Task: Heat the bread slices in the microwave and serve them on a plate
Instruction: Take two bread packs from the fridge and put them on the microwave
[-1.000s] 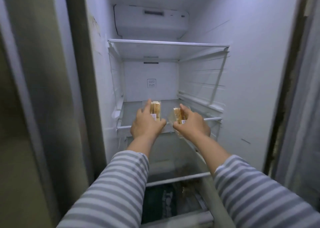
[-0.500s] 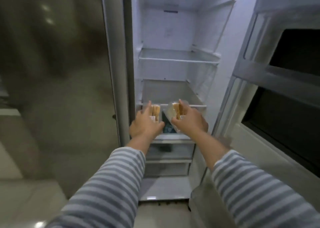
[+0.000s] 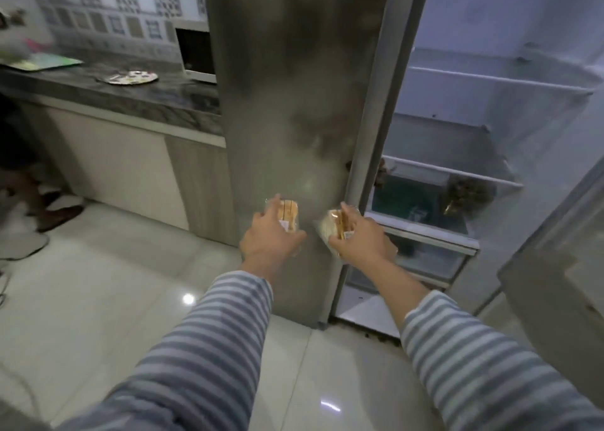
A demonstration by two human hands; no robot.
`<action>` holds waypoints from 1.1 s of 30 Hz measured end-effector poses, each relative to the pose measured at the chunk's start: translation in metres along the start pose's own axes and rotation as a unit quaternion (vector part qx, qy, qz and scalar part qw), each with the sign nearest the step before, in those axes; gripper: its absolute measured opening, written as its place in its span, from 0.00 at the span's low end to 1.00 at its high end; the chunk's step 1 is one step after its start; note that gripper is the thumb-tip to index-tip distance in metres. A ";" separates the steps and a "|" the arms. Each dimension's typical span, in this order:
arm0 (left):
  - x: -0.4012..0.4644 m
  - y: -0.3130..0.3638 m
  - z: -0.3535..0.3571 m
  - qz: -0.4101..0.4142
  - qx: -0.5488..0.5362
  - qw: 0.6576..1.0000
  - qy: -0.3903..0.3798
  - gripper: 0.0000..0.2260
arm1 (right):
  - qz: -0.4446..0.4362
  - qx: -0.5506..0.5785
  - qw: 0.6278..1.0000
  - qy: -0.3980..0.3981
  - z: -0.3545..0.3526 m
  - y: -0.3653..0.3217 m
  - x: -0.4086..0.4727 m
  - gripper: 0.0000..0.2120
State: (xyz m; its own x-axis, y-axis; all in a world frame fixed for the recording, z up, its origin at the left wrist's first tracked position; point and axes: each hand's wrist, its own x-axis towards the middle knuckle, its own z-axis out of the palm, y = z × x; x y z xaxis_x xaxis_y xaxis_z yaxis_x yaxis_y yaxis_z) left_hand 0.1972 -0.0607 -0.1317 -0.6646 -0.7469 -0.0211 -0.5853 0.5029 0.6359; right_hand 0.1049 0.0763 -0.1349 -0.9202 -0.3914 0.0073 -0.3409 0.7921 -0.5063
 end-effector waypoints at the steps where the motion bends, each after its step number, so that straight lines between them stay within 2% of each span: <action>1: 0.006 -0.012 -0.011 -0.008 -0.002 1.000 0.016 0.37 | -0.011 0.001 1.000 -0.007 0.007 -0.017 0.004 0.34; 8: 0.081 -0.108 -0.091 -0.058 0.011 0.993 0.103 0.37 | -0.113 0.016 0.992 -0.044 0.079 -0.148 0.047 0.34; 17: 0.212 -0.221 -0.182 -0.092 0.007 0.986 0.140 0.36 | -0.175 0.093 0.977 -0.083 0.193 -0.316 0.114 0.36; 24: 0.300 -0.278 -0.210 -0.111 0.024 0.984 0.136 0.38 | -0.175 0.074 0.977 -0.094 0.255 -0.385 0.175 0.36; 33: 0.449 -0.313 -0.223 -0.129 0.001 0.983 0.127 0.38 | -0.167 0.057 0.981 -0.080 0.308 -0.459 0.301 0.34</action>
State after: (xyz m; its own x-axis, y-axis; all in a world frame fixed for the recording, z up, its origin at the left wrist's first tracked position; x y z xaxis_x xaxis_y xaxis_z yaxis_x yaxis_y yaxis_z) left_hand 0.1853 -0.6505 -0.1680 -0.3561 -0.9344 0.0126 -0.7198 0.2829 0.6339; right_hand 0.0432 -0.5494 -0.1664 -0.7153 -0.6963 0.0592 -0.5869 0.5527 -0.5917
